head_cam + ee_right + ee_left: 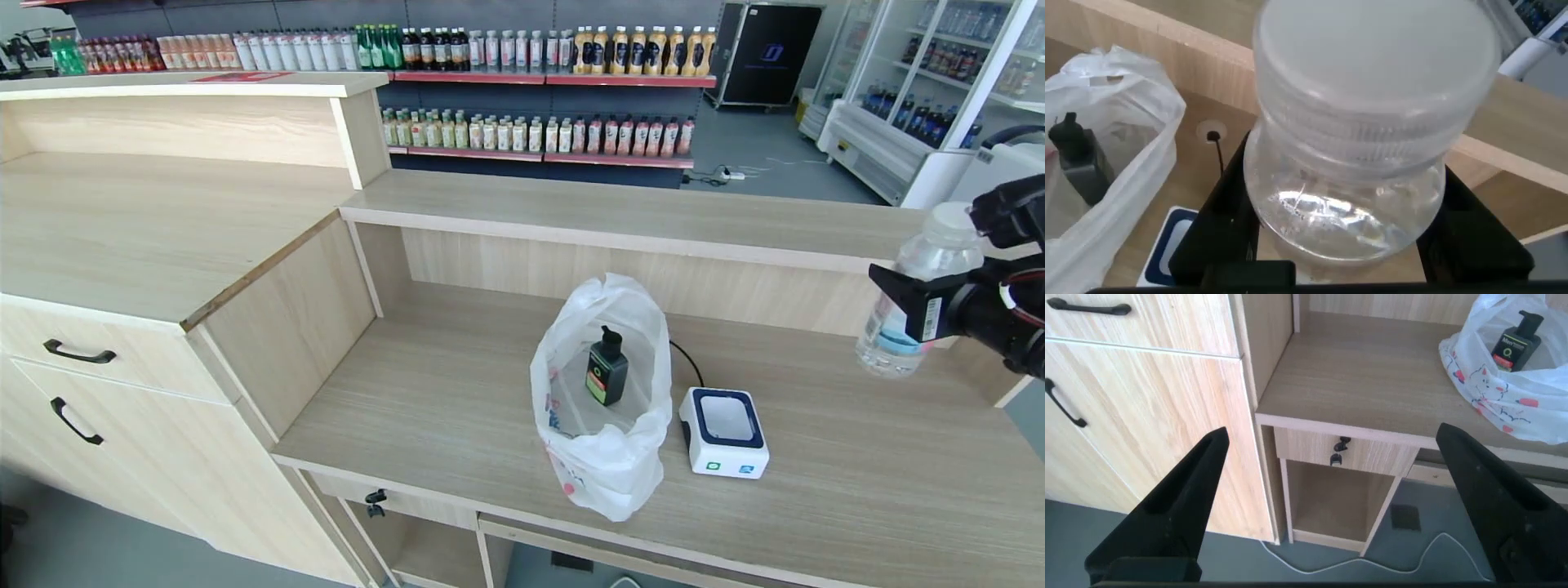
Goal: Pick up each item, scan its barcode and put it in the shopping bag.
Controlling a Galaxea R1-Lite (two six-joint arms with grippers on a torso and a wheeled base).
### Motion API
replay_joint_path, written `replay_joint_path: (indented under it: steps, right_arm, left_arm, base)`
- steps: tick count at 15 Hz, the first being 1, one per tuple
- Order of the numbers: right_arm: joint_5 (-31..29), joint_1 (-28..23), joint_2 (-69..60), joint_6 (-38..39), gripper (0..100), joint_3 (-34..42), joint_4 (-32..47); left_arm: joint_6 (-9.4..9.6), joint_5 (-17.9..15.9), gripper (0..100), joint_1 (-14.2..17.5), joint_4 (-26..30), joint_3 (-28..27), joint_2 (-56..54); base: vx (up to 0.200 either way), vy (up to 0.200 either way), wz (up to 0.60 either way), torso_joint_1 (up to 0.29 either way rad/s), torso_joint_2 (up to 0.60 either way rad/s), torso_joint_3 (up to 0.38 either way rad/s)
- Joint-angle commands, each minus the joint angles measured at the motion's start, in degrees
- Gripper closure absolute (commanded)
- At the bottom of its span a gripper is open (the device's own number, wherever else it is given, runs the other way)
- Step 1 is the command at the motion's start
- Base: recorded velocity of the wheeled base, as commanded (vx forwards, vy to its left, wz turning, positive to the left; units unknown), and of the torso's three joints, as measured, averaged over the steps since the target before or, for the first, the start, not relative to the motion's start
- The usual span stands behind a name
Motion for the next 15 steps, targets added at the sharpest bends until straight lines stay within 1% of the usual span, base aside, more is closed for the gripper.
replay_joint_path:
  steps: [1,3,4,6,7,9,10,11,12,13,14,15]
  right_arm:
    - [2.40,0.92,9.83,-2.69,100,-0.29,-4.46]
    - [3.45,1.10,13.60,-5.86,100,0.68,-9.30]
    - [4.07,1.80,14.84,-6.12,100,1.47,-12.11]
    - [7.76,2.77,16.77,-6.12,100,2.44,-16.15]
    - [11.98,2.77,18.17,-6.21,100,2.61,-18.79]
    - [17.60,2.68,21.34,-6.21,100,3.05,-24.85]
    - [19.18,2.68,22.13,-6.21,100,3.05,-26.44]
    - [22.87,2.68,23.89,-6.38,100,2.79,-29.16]
    - [25.60,2.42,25.03,-7.70,100,2.70,-30.83]
    - [30.70,1.19,26.52,-11.66,100,2.44,-31.71]
    - [34.48,0.31,27.14,-14.03,100,2.44,-31.71]
    - [36.76,-0.04,27.75,-14.56,100,2.26,-31.80]
  left_arm:
    - [-0.01,-0.10,0,0.00,0.00,0.00,0.09]
    - [-0.01,-0.02,0,0.00,0.00,0.00,0.09]
    - [-0.01,-0.02,0,0.00,0.00,0.00,0.09]
    - [-0.01,-0.10,0,0.00,0.00,0.00,0.09]
    - [-0.01,-0.02,0,0.00,0.00,0.00,0.09]
    - [-0.01,-0.02,0,0.00,0.00,0.00,0.09]
    - [-0.01,-0.02,0,0.00,0.00,0.00,0.09]
    - [-0.01,-0.02,0,0.00,0.00,0.00,0.09]
    - [-0.01,-0.02,0,0.00,0.00,0.00,0.09]
    - [-0.01,-0.02,0,0.00,0.00,0.00,0.09]
    - [-0.01,-0.10,0,0.00,0.00,0.00,0.09]
    - [-0.01,-0.02,0,0.00,0.00,0.00,0.09]
  base:
    - [0.000,0.000,0.00,0.000,0.00,0.000]
    - [0.000,0.000,0.00,0.000,0.00,0.000]
    - [0.000,0.000,0.00,0.000,0.00,0.000]
    - [0.000,0.000,0.00,0.000,0.00,0.000]
    - [0.000,0.000,0.00,0.000,0.00,0.000]
    - [0.000,0.000,0.00,0.000,0.00,0.000]
    - [0.000,0.000,0.00,0.000,0.00,0.000]
    - [0.000,0.000,0.00,0.000,0.00,0.000]
    - [0.000,0.000,0.00,0.000,0.00,0.000]
    - [0.000,0.000,0.00,0.000,0.00,0.000]
    - [0.000,0.000,0.00,0.000,0.00,0.000]
    - [0.000,0.000,0.00,0.000,0.00,0.000]
